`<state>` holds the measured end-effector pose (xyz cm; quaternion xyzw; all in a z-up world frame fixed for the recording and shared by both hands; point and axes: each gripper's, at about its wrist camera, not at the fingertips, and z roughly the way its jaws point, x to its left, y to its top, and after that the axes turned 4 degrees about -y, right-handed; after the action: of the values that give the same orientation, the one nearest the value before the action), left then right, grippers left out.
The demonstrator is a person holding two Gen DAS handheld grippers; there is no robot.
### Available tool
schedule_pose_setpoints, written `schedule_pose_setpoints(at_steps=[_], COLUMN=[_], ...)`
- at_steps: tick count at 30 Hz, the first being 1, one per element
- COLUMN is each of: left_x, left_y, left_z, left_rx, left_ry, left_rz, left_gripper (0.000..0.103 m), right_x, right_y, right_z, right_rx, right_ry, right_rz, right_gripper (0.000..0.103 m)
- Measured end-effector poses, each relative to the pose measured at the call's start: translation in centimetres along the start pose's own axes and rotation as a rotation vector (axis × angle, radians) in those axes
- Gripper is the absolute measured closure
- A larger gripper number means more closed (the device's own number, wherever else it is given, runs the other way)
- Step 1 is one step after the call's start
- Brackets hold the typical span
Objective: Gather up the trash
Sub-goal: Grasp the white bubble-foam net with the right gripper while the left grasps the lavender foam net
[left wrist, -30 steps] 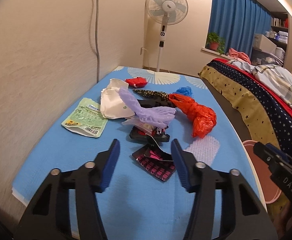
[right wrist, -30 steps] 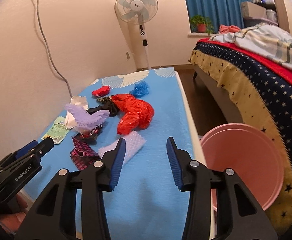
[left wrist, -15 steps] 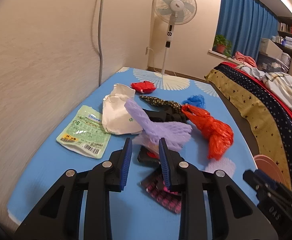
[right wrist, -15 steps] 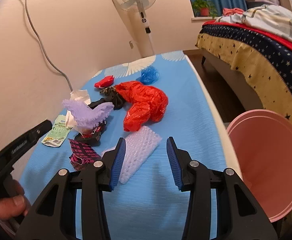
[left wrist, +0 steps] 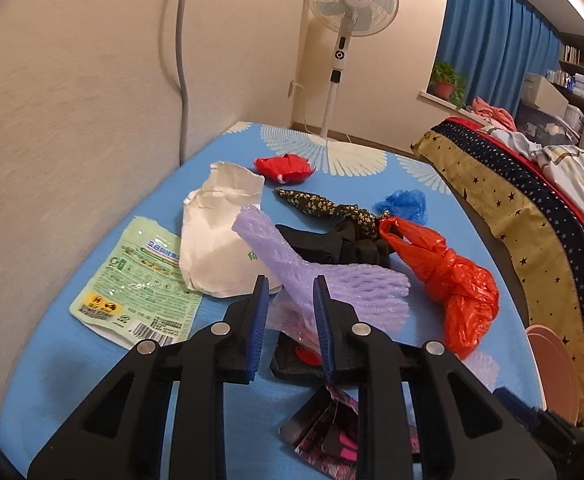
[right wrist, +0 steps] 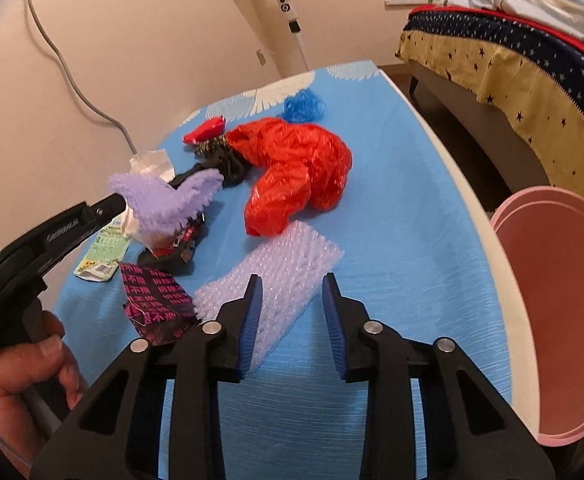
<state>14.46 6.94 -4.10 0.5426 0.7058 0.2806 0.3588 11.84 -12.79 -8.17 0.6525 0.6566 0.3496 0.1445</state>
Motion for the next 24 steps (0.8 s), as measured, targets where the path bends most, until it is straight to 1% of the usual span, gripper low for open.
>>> schedule_pose_setpoints(at_steps=[4, 10, 11, 12, 13, 15, 24], left_x=[0.1, 0.4, 0.3, 0.4, 0.3, 0.3, -0.1], left_y=[0.5, 0.6, 0.6, 0.5, 0.5, 0.5, 1.1], left_z=[1.3, 2.3, 2.4, 2.4, 2.4, 2.1, -0.1], left_rx=[0.012, 0.042, 0.045, 0.045, 0.043, 0.037, -0.020], left_ry=[-0.016, -0.032, -0.031, -0.035, -0.040, -0.043, -0.044], left_rz=[-0.010, -0.035, -0.032, -0.034, -0.037, -0.035, -0.033], left_gripper=[0.080, 0.080, 0.081, 0.084, 0.089, 0.093, 0.095], right_x=[0.1, 0.3, 0.3, 0.3, 0.3, 0.3, 0.4], right_y=[0.0, 0.0, -0.1, 0.0, -0.1, -0.1, 0.4], right_z=[0.2, 0.4, 0.4, 0.4, 0.3, 0.1, -1.7], right_rx=[0.007, 0.019, 0.019, 0.020, 0.019, 0.013, -0.043], right_ry=[0.014, 0.021, 0.023, 0.024, 0.025, 0.026, 0.019], right_rz=[-0.005, -0.019, -0.021, -0.022, -0.025, -0.034, -0.058], right_gripper=[0.076, 0.088, 0.091, 0.092, 0.093, 0.096, 0.099])
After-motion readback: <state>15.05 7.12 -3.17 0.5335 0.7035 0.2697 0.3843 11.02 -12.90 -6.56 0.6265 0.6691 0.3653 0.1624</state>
